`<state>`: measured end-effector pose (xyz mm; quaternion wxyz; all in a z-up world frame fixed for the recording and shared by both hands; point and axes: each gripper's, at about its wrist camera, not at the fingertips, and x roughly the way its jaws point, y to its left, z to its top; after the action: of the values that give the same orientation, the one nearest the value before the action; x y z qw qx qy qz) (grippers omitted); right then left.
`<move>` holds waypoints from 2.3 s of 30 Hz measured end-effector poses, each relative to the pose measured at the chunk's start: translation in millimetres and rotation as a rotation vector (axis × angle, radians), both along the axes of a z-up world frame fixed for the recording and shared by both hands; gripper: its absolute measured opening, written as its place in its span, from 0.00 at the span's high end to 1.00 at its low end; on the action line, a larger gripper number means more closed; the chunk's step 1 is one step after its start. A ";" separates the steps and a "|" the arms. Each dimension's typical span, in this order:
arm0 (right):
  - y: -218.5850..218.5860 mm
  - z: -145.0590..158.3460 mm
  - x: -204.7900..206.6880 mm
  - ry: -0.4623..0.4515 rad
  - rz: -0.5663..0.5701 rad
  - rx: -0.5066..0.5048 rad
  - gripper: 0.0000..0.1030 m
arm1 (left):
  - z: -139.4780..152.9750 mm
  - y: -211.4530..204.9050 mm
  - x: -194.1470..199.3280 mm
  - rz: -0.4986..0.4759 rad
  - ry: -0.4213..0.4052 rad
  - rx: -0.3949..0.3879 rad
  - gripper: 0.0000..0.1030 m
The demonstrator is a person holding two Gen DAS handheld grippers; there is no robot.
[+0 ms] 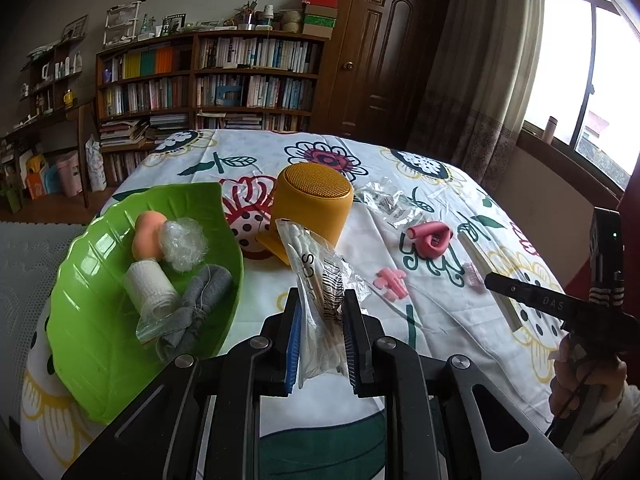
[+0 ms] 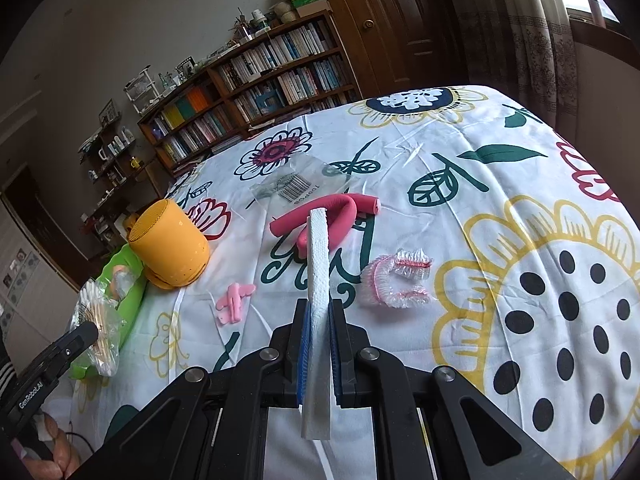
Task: Organize soft objects
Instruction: 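Carry the swab bag to the green plate with left while right carries the white strip, then open the left tool over the plate while right lowers the white strip in and opens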
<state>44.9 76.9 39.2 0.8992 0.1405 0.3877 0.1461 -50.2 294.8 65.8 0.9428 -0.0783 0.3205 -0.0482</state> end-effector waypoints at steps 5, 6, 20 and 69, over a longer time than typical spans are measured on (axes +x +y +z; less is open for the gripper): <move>13.6 1.7 17.2 0.005 0.019 -0.035 0.91 | -1.8 15.3 -4.3 0.031 0.003 -0.004 0.81; 16.3 2.3 22.0 0.007 0.025 -0.035 0.91 | -1.5 18.7 -4.7 0.040 0.001 -0.006 0.81; 77.6 20.6 80.4 0.008 0.117 -0.030 0.91 | 2.0 72.5 -0.6 0.159 -0.028 -0.011 0.81; 275.3 28.4 67.1 -0.075 0.509 -0.107 0.90 | -8.2 130.8 -4.8 0.439 -0.057 -0.016 0.32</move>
<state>112.0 352.2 67.6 0.8533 -0.0149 0.3842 0.3521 -55.0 425.7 57.6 0.9386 -0.1521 0.2689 0.1534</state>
